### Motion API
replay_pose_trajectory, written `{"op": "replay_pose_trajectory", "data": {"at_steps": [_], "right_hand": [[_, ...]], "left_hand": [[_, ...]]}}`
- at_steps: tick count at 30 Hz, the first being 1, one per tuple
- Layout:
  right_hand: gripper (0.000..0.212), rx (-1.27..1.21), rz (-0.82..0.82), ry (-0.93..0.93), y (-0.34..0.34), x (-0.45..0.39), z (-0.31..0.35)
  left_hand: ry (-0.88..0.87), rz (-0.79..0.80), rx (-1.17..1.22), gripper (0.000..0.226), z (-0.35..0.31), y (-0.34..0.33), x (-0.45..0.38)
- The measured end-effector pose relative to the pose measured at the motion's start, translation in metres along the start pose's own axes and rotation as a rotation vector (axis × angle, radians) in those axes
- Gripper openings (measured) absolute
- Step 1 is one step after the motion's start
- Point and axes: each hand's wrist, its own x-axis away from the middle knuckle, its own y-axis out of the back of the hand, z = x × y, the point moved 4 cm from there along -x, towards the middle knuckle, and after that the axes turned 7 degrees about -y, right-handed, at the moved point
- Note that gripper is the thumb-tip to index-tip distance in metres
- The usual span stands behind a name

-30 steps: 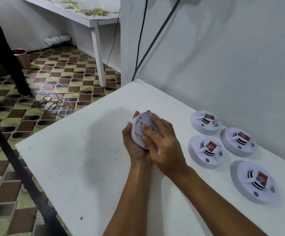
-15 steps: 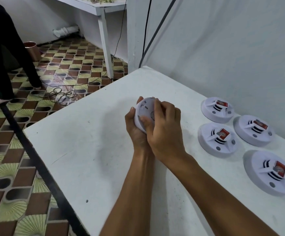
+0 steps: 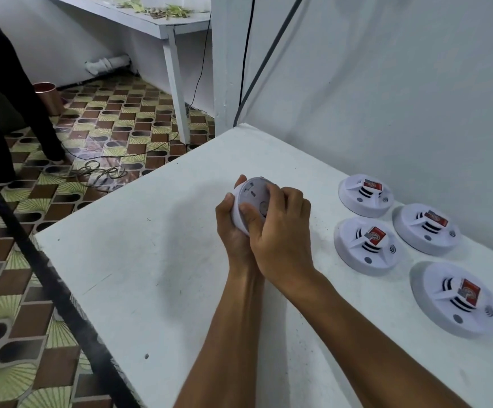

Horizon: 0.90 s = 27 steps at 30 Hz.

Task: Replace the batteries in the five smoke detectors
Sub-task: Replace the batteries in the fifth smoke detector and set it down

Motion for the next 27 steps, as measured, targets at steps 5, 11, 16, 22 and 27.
{"op": "replay_pose_trajectory", "data": {"at_steps": [5,11,16,22,27], "right_hand": [[0.068,-0.038,0.081,-0.073,0.005,0.001,-0.004],[0.052,-0.067,0.319,-0.013,0.02,-0.017,-0.014],[0.053,-0.024,0.421,0.076,0.034,-0.031,-0.02],[0.065,-0.121,0.323,0.027,0.03,-0.026,-0.011],[0.065,-0.107,0.315,0.024,0.026,-0.029,-0.004]], "left_hand": [[0.008,-0.01,-0.095,0.083,0.003,-0.002,0.005],[0.069,-0.015,-0.012,0.061,0.006,-0.005,0.002],[0.101,0.006,-0.032,0.07,0.012,-0.007,0.0],[0.069,-0.051,-0.061,0.044,0.007,-0.003,0.003],[0.023,-0.032,-0.071,0.052,0.001,-0.002,0.001]]}}
